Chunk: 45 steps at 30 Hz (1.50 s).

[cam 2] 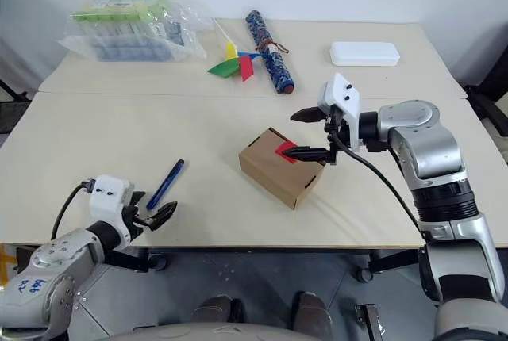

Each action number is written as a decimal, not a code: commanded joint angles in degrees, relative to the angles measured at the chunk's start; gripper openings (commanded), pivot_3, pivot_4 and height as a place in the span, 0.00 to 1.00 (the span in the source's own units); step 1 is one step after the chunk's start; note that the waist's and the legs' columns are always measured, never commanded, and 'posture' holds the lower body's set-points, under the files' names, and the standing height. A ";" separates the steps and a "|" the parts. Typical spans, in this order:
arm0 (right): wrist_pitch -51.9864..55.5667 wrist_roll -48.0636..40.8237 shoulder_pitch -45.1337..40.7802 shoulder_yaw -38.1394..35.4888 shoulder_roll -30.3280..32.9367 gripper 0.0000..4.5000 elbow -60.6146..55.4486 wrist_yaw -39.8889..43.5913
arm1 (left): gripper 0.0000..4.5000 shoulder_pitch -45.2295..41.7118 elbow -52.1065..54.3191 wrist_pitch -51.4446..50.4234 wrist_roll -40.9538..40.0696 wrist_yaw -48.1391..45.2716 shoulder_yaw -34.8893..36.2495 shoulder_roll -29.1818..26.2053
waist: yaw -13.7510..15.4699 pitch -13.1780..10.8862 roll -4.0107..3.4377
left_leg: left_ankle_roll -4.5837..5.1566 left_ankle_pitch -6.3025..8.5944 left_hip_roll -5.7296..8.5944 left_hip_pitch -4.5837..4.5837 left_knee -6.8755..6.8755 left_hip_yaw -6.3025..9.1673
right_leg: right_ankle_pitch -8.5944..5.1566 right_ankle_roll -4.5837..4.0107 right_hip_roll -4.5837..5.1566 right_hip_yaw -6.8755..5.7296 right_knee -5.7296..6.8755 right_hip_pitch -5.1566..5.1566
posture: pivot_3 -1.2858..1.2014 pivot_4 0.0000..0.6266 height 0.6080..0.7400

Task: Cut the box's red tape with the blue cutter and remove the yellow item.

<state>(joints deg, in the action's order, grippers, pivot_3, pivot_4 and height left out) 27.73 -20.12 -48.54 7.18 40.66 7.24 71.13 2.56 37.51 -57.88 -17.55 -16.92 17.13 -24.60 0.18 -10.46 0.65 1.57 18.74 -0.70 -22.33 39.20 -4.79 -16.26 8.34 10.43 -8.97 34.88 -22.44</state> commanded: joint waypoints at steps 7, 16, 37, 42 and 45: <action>0.02 0.82 -0.50 -1.48 1.24 1.00 -1.53 -0.31 | 0.95 -0.54 -3.37 -2.28 0.59 1.32 -1.63 -1.59 | 0.10 0.06 -0.10 | 0.00 0.00 0.00 0.04 0.00 -0.02 | 0.00 0.00 0.00 0.01 0.02 0.00 | 0.52 0.24 1.00; -0.02 1.04 0.47 -2.12 2.25 1.00 -2.02 -0.96 | 0.55 -0.74 -3.82 -5.71 -0.44 1.46 -1.27 -3.35 | -0.10 0.15 -0.25 | 0.00 0.00 -0.01 0.06 -0.01 -0.05 | 0.00 0.00 0.00 0.03 0.00 0.00 | 0.52 0.24 1.00; -0.98 1.24 0.12 -2.03 1.98 1.00 -1.40 -2.07 | 0.09 -1.41 -6.80 -1.37 -0.78 -5.81 -0.84 -11.79 | -0.41 0.18 -0.36 | -0.03 0.02 -0.09 0.14 -0.09 -0.25 | -0.04 -0.08 -0.03 0.11 -0.01 -0.05 | 0.52 0.24 1.00; 0.04 0.49 0.81 -2.49 2.56 1.00 -3.90 -2.31 | 0.09 -1.46 -7.53 5.41 -1.80 -14.14 -3.14 -17.57 | -0.39 0.15 -0.39 | -0.05 0.03 -0.12 0.12 -0.14 -0.33 | -0.05 -0.09 -0.04 0.13 -0.05 -0.13 | 0.52 0.24 1.00; 1.69 -0.35 1.96 -2.90 3.44 1.00 -7.70 -2.28 | 0.09 -2.84 -8.56 13.33 -1.74 -22.93 -6.58 -22.83 | -0.18 0.13 -0.40 | -0.04 0.07 -0.11 0.08 -0.15 -0.35 | -0.05 -0.09 -0.03 0.13 -0.12 -0.15 | 0.52 0.24 1.00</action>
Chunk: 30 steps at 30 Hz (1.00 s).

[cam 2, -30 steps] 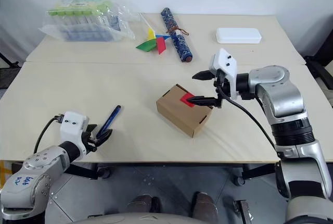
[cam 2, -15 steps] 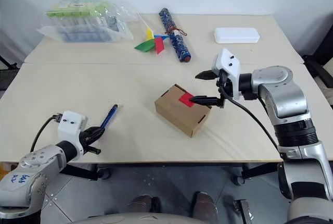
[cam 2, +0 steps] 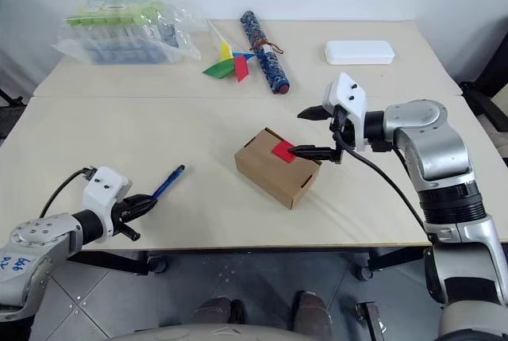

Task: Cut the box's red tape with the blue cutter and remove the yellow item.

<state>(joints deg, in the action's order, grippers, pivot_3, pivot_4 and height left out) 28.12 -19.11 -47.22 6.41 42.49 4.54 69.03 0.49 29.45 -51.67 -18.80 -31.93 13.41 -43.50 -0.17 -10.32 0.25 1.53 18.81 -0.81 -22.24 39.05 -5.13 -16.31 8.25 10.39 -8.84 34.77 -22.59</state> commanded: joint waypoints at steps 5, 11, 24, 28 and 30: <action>7.82 -4.90 4.87 -2.97 3.26 1.00 -17.21 -1.54 | 0.09 -8.04 -7.13 21.49 2.61 -18.88 -10.88 -8.50 | 0.69 -0.08 -0.11 | 0.00 0.01 0.02 -0.12 0.01 0.00 | 0.00 0.00 0.00 -0.08 -0.11 -0.03 | 0.52 0.24 1.00; 20.56 -11.17 9.38 -3.08 2.53 1.00 -35.16 -9.25 | 0.09 -17.58 -16.17 34.87 7.42 -26.76 -19.50 -7.13 | 0.65 -0.10 -0.14 | -0.01 0.06 0.16 -0.13 0.00 -0.13 | 0.00 0.00 -0.11 -0.12 -0.10 -0.05 | 0.52 0.24 1.00; 30.61 -12.72 14.66 4.49 -2.04 0.64 -50.34 -25.50 | 0.09 -24.17 -23.37 43.55 16.40 -34.70 -29.42 -5.69 | 0.26 -0.10 -0.13 | 0.01 0.09 0.17 -0.13 0.02 -0.14 | 0.00 0.01 -0.13 -0.14 -0.03 -0.05 | 0.52 0.24 1.00; 31.16 -13.33 15.13 4.20 -2.82 0.51 -50.58 -27.74 | 0.09 -24.33 -22.80 39.27 16.14 -33.16 -28.44 -4.34 | 0.20 -0.10 -0.13 | 0.01 0.09 0.16 -0.09 0.02 -0.11 | 0.00 0.01 -0.13 -0.13 0.00 -0.03 | 0.52 0.24 1.00; 31.40 -13.82 15.40 4.05 -2.89 0.51 -50.78 -28.29 | 0.09 -24.05 -22.31 38.19 16.24 -33.14 -28.44 -4.37 | 0.26 -0.10 -0.13 | 0.01 0.09 0.15 -0.07 0.03 -0.10 | 0.00 0.01 -0.13 -0.11 0.00 -0.01 | 0.52 0.24 1.00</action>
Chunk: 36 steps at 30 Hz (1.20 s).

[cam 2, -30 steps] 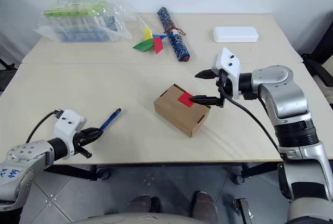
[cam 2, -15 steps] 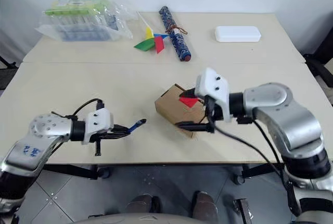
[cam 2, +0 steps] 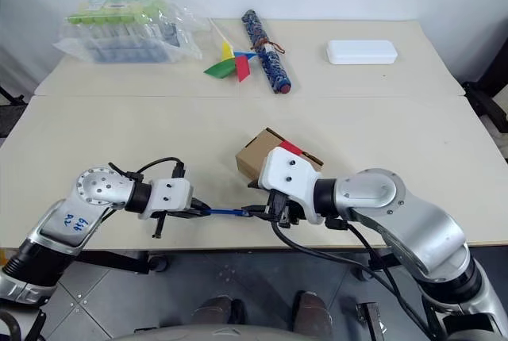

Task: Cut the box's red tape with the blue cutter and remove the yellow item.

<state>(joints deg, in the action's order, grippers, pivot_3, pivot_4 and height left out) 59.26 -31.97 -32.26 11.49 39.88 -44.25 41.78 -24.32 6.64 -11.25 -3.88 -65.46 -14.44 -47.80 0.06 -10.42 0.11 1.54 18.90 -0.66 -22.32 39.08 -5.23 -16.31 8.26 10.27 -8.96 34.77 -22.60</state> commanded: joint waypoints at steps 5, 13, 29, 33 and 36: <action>0.02 -1.98 1.91 -2.15 1.26 0.51 -1.39 -0.68 | 0.09 3.05 2.99 -2.60 1.72 1.67 -0.51 -0.02 | 0.03 0.00 0.00 | 0.01 0.00 -0.02 0.01 0.01 0.03 | 0.00 0.00 0.00 0.00 0.00 0.02 | 0.52 0.24 1.00; -2.84 -1.03 3.71 -1.71 5.52 0.51 0.32 2.22 | 0.09 7.43 8.02 -3.63 3.51 4.40 -1.20 0.37 | 0.05 0.00 0.00 | 0.06 0.04 -0.03 0.04 0.01 0.08 | 0.00 0.00 0.02 0.02 -0.02 0.03 | 0.52 0.24 1.00; -6.81 1.59 3.90 0.43 6.21 0.51 3.37 3.97 | 0.09 10.20 11.48 -7.80 8.93 7.17 -3.19 -0.13 | 0.38 0.02 -0.01 | 0.07 0.04 -0.07 0.13 0.01 0.09 | 0.00 0.01 0.05 0.04 -0.03 0.12 | 0.52 0.24 1.00; -7.06 1.91 4.02 0.33 6.23 0.51 3.62 4.14 | 0.09 9.62 12.19 -11.57 8.75 6.01 -4.15 -0.44 | 0.49 0.03 -0.02 | 0.07 0.04 -0.08 0.14 0.01 0.08 | 0.00 0.01 0.05 0.05 -0.03 0.12 | 0.52 0.24 1.00; -7.24 2.06 4.08 0.27 6.16 0.50 3.74 4.09 | 0.22 9.47 12.50 -12.63 8.75 5.58 -4.56 -0.86 | 0.49 0.07 -0.04 | 0.08 0.04 -0.08 0.15 0.01 0.08 | 0.00 0.01 0.05 0.05 -0.03 0.12 | 0.52 0.24 1.00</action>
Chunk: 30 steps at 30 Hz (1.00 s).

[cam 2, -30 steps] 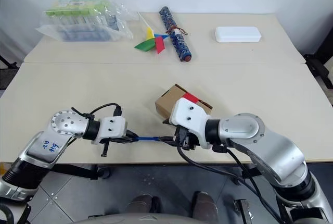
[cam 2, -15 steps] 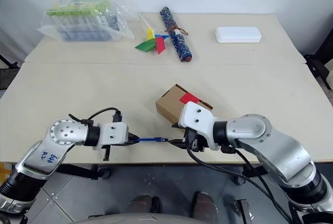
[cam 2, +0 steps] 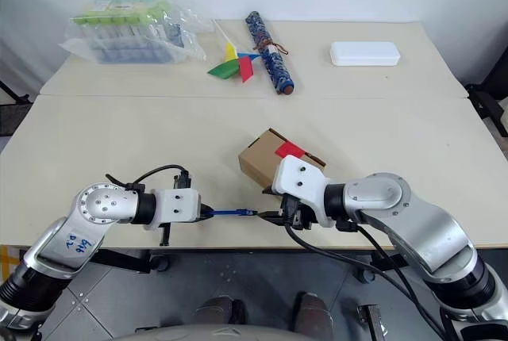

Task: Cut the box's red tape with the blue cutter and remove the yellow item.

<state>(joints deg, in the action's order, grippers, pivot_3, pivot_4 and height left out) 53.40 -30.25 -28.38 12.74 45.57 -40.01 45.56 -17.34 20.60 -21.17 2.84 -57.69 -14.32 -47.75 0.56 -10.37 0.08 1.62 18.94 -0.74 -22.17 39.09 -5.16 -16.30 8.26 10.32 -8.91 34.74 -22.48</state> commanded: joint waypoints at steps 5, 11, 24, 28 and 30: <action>-2.24 0.53 0.19 -1.16 0.54 0.50 0.15 0.43 | 0.52 3.53 0.07 -1.97 2.78 -0.64 -4.13 -0.60 | 0.00 0.06 -0.04 | 0.01 0.01 0.02 0.02 0.00 -0.01 | 0.00 0.00 -0.01 0.00 0.01 0.00 | 0.52 0.24 1.00; -3.02 0.79 0.17 -1.08 0.80 0.50 0.65 0.62 | 0.90 5.75 2.90 -2.53 2.59 -0.16 -3.18 -1.15 | -0.03 0.10 -0.11 | 0.03 0.03 0.00 0.01 -0.01 -0.01 | 0.00 0.00 0.00 0.00 -0.01 0.00 | 0.52 0.24 1.00; -5.10 2.54 -0.84 -0.37 0.20 0.50 3.62 2.03 | 0.96 10.12 9.65 -9.39 -2.79 -1.67 -0.73 -2.72 | -0.12 0.11 -0.13 | 0.05 0.07 -0.05 0.02 -0.01 -0.03 | 0.00 0.00 0.00 0.00 -0.04 0.00 | 0.52 0.24 1.00; -5.77 3.02 -1.04 -0.11 0.04 0.50 4.35 2.53 | 0.96 11.10 10.84 -10.80 -3.59 -1.56 -0.89 -3.93 | -0.13 0.11 -0.13 | 0.05 0.07 -0.04 0.02 -0.01 -0.03 | 0.00 0.00 0.00 -0.01 -0.05 0.00 | 0.52 0.24 1.00; -6.05 3.27 -1.33 0.15 -0.09 0.50 4.80 2.68 | 0.96 11.23 10.96 -10.94 -3.87 -1.44 -0.76 -4.14 | -0.20 0.11 -0.12 | 0.05 0.07 -0.04 0.01 -0.01 -0.04 | 0.00 0.00 0.00 -0.01 -0.05 -0.01 | 0.52 0.24 1.00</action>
<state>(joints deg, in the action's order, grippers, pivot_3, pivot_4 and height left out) 48.64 -27.43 -28.78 13.23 45.61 -34.81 47.80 -8.50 32.78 -30.42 -0.86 -57.31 -11.66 -50.91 0.36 -10.26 -0.04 1.66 19.02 -0.79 -22.16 39.08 -5.20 -16.30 8.26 10.31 -8.92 34.68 -22.48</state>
